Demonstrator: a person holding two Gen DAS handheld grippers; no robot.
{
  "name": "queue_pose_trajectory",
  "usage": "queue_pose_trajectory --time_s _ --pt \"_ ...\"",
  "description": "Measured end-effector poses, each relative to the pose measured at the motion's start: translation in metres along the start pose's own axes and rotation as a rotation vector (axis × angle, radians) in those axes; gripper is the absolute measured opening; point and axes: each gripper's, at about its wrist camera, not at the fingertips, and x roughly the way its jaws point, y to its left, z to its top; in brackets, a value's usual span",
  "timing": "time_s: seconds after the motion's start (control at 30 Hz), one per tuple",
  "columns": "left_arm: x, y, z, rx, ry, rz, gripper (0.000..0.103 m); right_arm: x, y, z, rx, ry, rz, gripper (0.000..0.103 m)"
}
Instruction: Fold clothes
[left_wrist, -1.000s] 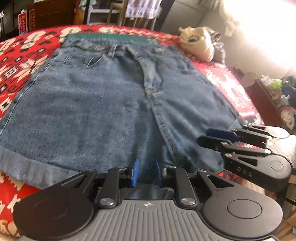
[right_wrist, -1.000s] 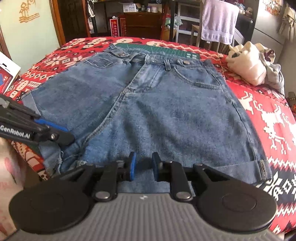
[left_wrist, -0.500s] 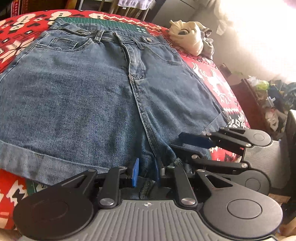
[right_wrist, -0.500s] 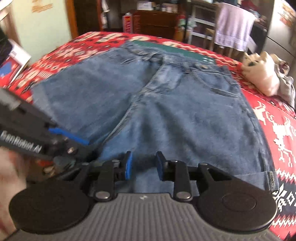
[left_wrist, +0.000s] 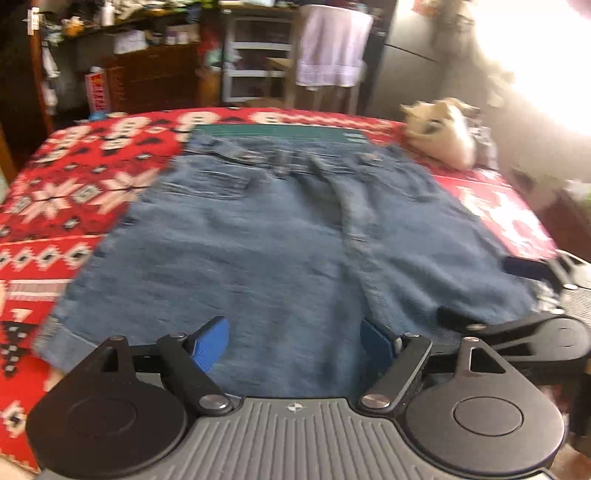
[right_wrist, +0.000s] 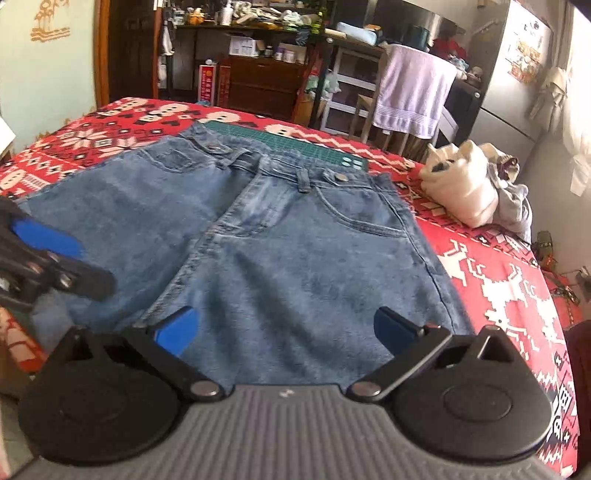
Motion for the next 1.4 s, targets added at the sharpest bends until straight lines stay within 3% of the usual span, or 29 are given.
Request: queue_pose_trajectory --time_s 0.2,0.27,0.33,0.43,0.73,0.93,1.4 --pt "0.024 0.018 0.004 -0.033 0.054 0.072 0.086 0.030 -0.021 -0.004 0.068 0.026 -0.017 0.103" --pt "0.028 0.019 0.001 -0.031 0.047 0.074 0.098 0.040 -0.027 -0.006 0.095 0.050 -0.007 0.103" --pt "0.034 0.015 -0.002 -0.014 0.065 0.104 0.103 0.046 -0.033 -0.009 0.139 0.044 0.014 0.103" --pt "0.037 0.009 -0.006 0.024 0.043 0.140 0.103 0.048 -0.040 -0.015 0.192 0.040 0.042 0.103" --pt "0.036 0.018 -0.013 0.046 -0.028 0.095 0.103 0.048 -0.041 -0.022 0.189 -0.003 0.037 0.103" --pt "0.034 0.015 -0.016 0.040 -0.056 0.109 0.103 0.045 -0.038 -0.027 0.192 -0.029 0.027 0.103" --pt "0.037 0.016 -0.007 0.017 0.009 0.115 0.103 0.042 -0.037 -0.029 0.212 -0.029 0.021 0.103"
